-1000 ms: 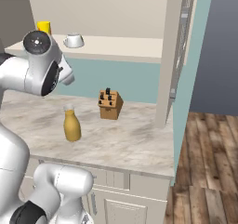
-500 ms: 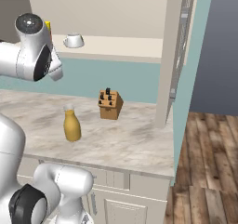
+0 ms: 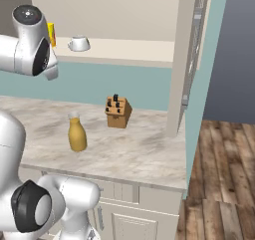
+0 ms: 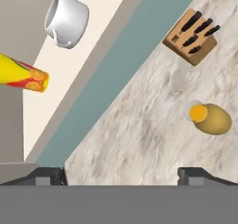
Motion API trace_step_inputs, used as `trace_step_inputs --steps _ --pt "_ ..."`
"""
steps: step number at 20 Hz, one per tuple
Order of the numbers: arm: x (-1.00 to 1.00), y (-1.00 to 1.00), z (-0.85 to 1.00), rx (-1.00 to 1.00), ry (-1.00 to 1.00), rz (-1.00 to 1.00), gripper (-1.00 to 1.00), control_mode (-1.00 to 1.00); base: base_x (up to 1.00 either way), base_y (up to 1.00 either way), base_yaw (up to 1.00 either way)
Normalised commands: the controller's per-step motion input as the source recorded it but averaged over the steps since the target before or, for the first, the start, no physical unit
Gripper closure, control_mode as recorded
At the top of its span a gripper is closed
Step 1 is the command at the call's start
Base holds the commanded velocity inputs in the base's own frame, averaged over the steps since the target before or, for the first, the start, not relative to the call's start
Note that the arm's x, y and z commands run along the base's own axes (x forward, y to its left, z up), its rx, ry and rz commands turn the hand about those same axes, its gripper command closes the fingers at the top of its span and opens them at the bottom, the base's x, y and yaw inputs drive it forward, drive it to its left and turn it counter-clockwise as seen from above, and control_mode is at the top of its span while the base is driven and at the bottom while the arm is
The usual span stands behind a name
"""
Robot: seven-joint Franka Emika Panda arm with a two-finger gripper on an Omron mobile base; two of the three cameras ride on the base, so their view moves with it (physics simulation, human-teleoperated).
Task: There is a tray on the dining counter. Grab the cup, mug, and pitcher and place them on the tray. The pitcher may be placed next to the tray if it cannot fit the tray.
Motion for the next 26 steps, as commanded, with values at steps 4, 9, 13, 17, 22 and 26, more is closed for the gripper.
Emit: trace_step_inputs --steps 4,9,13,17,22,26 --pt "0.10 0.10 0.00 0.17 0.00 0.00 -1.00 -1.00 0.00 0.00 0.00" --pt "0.22 0.08 0.00 0.14 0.00 0.00 -1.00 -1.00 0.00 0.00 0.00" --pt "0.21 0.11 0.12 0.04 -0.02 0.00 -1.00 -1.00 0.00 0.00 0.00" --pt "0.44 0.09 0.12 0.05 -0.01 0.00 -1.00 -1.00 0.00 0.00 0.00" --pt "0.51 0.21 0.10 0.02 0.00 0.00 -1.00 -1.00 0.00 0.00 0.00" --pt "0.38 0.36 0.07 0.00 0.00 0.00 -1.00 -1.00 0.00 0.00 0.00"
